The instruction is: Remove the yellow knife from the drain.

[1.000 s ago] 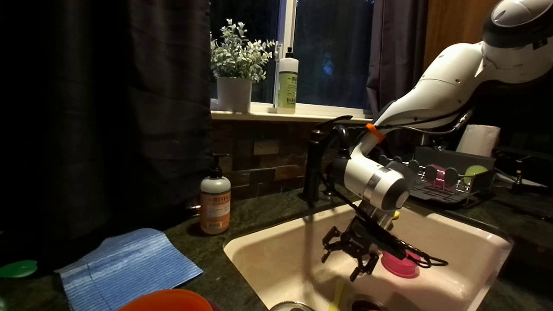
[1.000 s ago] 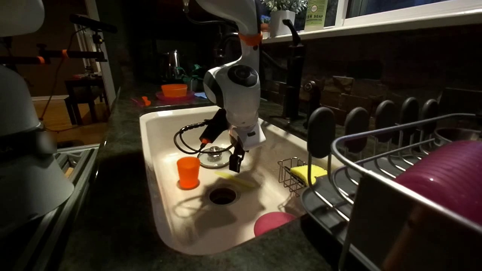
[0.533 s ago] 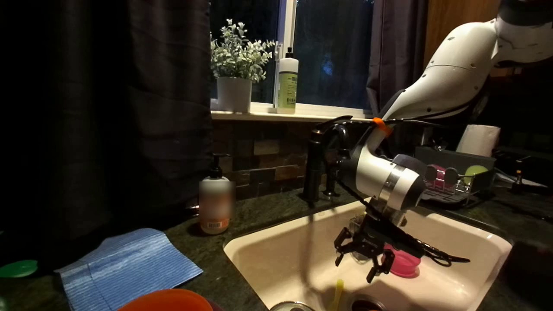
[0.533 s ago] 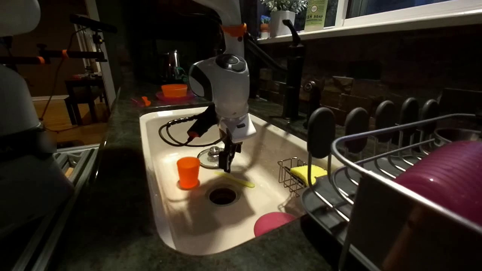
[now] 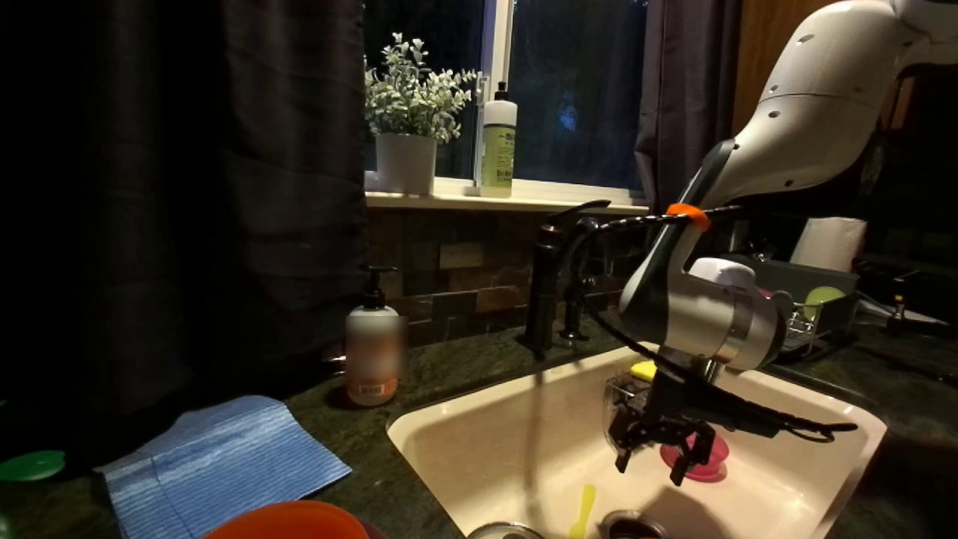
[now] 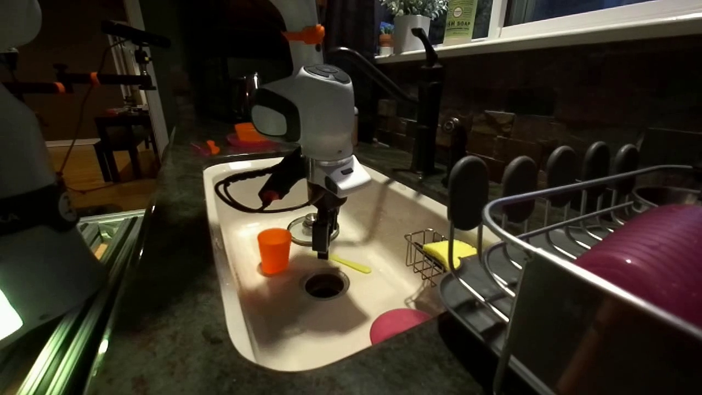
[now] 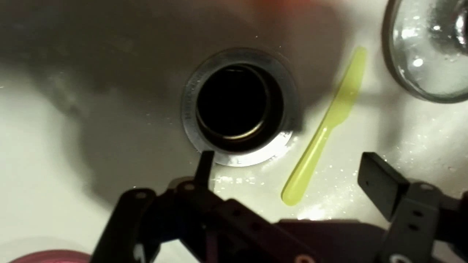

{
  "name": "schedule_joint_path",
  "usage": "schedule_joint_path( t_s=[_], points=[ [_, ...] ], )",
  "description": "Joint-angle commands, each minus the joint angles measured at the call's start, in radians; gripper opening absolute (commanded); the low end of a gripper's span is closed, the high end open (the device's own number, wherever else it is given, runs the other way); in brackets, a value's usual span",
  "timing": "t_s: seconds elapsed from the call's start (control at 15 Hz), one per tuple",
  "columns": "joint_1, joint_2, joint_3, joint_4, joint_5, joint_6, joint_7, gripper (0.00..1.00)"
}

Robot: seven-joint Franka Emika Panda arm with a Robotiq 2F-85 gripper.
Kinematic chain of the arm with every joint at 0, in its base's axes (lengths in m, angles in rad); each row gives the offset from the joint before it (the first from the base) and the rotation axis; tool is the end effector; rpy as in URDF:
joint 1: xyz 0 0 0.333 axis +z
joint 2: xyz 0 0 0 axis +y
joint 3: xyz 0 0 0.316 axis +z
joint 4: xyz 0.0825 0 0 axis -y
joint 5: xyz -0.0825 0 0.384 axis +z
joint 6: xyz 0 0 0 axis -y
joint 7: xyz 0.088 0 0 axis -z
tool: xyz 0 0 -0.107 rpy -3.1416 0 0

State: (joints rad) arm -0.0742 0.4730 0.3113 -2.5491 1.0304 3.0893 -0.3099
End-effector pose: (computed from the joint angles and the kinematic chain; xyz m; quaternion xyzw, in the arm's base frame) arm 0.4043 0.0447 0.1000 -0.9607 0.2558 -0.0091 0.1075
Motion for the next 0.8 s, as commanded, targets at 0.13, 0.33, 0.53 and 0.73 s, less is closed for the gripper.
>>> schedule_joint_path(
  t_s=[0.13, 0.33, 0.53, 0.73],
  points=[
    [0.2, -0.113, -0.211, -0.111, -0.204, -0.043, 0.099, 1.0],
    [0.233, -0.152, -0.258, -0.139, -0.394, -0.045, 0.197, 1.0],
    [0.26, -0.199, -0.307, -0.168, -0.606, -0.078, 0.313, 1.0],
    [0.31, -0.256, -0.378, -0.182, -0.799, -0.132, 0.427, 1.0]
  ],
)
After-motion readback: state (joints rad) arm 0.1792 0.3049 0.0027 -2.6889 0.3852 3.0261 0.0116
